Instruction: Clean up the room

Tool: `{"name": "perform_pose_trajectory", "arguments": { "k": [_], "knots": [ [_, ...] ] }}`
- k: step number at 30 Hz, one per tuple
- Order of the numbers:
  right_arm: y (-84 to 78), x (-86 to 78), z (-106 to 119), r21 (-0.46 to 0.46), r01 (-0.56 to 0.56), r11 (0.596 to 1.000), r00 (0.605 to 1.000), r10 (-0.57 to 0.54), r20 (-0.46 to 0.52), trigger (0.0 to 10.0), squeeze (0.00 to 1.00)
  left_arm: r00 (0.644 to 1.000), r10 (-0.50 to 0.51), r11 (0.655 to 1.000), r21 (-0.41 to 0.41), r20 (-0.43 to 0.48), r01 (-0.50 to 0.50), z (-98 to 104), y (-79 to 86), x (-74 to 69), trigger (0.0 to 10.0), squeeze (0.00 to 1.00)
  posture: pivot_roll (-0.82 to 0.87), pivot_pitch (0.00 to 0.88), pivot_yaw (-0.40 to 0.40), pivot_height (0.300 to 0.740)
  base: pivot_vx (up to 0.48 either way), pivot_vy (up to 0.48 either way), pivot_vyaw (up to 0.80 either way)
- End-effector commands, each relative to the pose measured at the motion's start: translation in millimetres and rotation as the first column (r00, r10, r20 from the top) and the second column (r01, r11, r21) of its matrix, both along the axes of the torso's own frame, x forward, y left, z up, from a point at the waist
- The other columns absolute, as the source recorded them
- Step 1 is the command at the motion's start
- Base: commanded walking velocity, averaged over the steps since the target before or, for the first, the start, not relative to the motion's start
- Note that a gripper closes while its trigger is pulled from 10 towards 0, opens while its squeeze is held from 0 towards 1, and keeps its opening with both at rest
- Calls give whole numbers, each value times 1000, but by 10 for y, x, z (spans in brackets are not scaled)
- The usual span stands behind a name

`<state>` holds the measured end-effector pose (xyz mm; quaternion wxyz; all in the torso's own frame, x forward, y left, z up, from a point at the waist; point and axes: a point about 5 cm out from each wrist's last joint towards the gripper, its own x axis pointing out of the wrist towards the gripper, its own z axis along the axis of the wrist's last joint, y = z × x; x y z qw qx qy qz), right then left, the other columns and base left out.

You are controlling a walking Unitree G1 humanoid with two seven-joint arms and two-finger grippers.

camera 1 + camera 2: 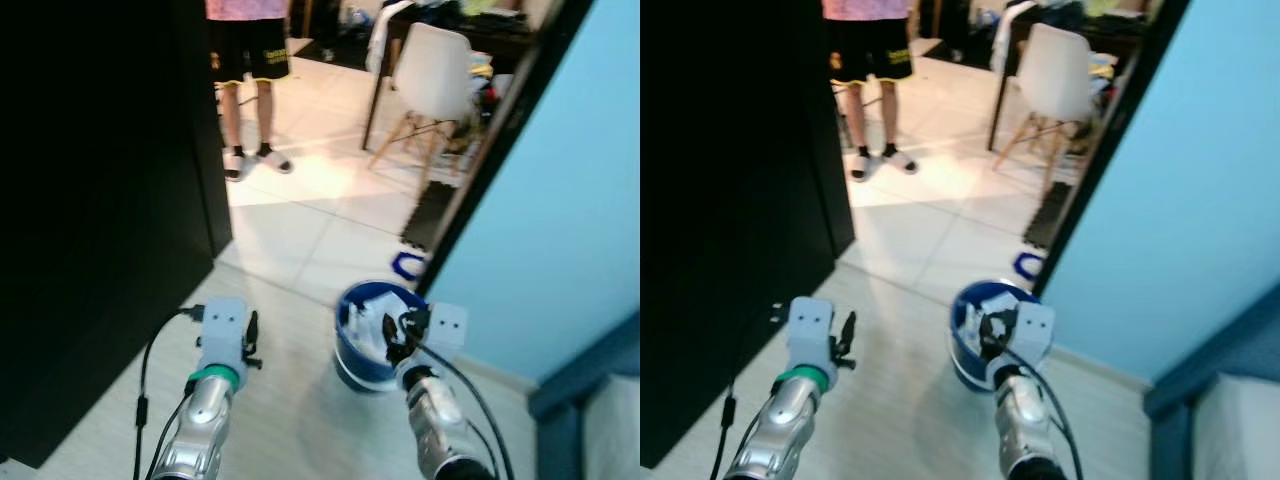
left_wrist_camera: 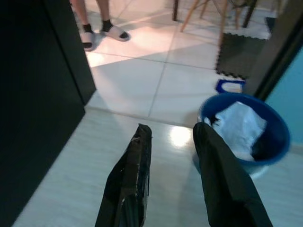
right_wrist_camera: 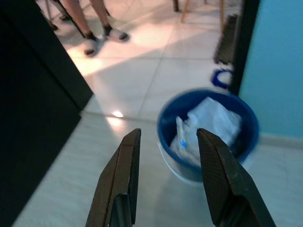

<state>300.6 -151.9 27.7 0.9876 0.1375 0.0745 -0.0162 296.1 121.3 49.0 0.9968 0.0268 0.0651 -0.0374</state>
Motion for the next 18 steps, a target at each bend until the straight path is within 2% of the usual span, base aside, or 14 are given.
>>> {"name": "perform_pose_trajectory", "arguments": {
  "k": [1, 18],
  "knots": [
    [58, -24, -43, 12, -11, 1000, 1000, 11, -23, 10000, 0, 1000, 15, 1000, -2, -25, -15, -64, 49, -33, 10000, 0, -7, 0, 6, 740, -285, 0, 0],
    [42, -23, -43, 11, -5, 1000, 1000, 5, -24, 10000, 0, 1000, 11, 1000, -2, -24, -11, -62, 40, -17, 10000, 0, -10, 0, 8, 740, -284, 0, 0]
  ]
}}
